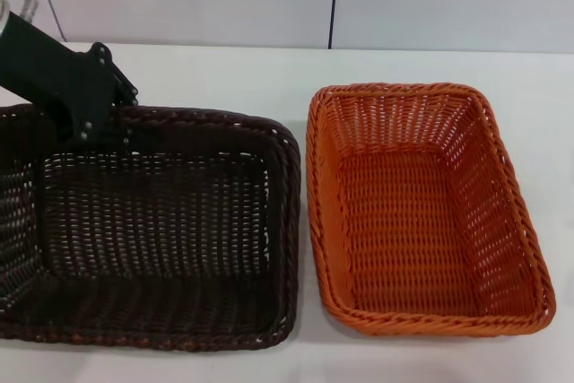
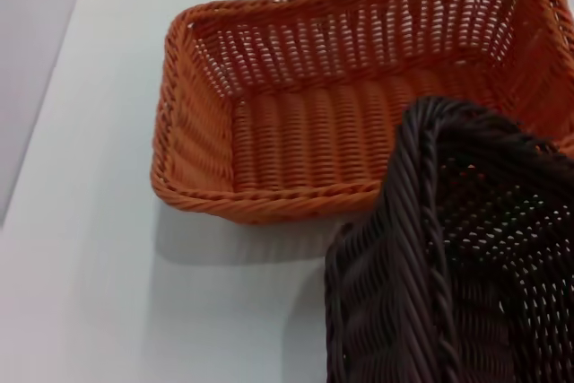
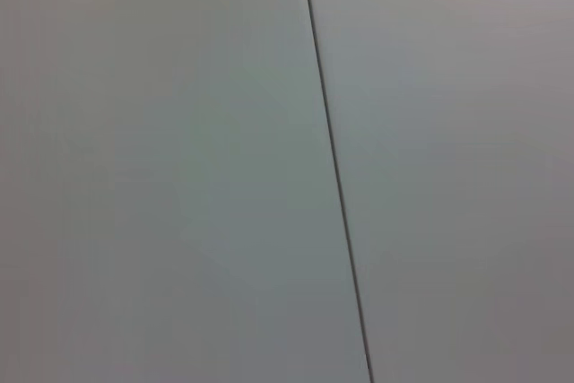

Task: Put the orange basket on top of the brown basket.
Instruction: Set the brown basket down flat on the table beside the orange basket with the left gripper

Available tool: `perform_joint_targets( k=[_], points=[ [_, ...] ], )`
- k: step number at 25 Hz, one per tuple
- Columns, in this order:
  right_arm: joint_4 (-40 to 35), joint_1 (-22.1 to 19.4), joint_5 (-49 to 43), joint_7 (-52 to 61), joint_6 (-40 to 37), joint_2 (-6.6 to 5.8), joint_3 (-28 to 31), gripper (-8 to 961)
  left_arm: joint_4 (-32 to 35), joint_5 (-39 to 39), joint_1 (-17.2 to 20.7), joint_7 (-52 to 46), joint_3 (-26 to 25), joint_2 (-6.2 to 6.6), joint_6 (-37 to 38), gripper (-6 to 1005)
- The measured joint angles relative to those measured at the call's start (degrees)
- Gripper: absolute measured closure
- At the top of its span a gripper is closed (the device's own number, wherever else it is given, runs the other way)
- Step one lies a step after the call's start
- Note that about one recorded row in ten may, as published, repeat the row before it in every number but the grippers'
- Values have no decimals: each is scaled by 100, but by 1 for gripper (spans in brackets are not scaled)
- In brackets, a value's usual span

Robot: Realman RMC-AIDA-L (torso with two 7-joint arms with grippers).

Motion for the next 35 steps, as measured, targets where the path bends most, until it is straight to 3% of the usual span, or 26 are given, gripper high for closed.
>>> perform_joint_targets(
  k=[8,18,23,27,35],
  points=[
    [40,-21,-5,-10,-98,-7,-109,288,413,-33,-35,0,-103,62,228,811],
    [117,-160,-5,-18,-224,-9,-174,287,424,-51,138,194,-110,21,573,811],
    [184,-240,-5,-24,-228,-14,-174,287,396,-57,194,435,-104,-6,673,600],
    [206,-252,-3,-220,-228,-14,-174,287,249,-115,232,691,-112,-106,737,429],
    [367,-302,-1,-571,-190,-18,-174,287,-253,-763,451,931,-166,-346,1305,399]
  ],
)
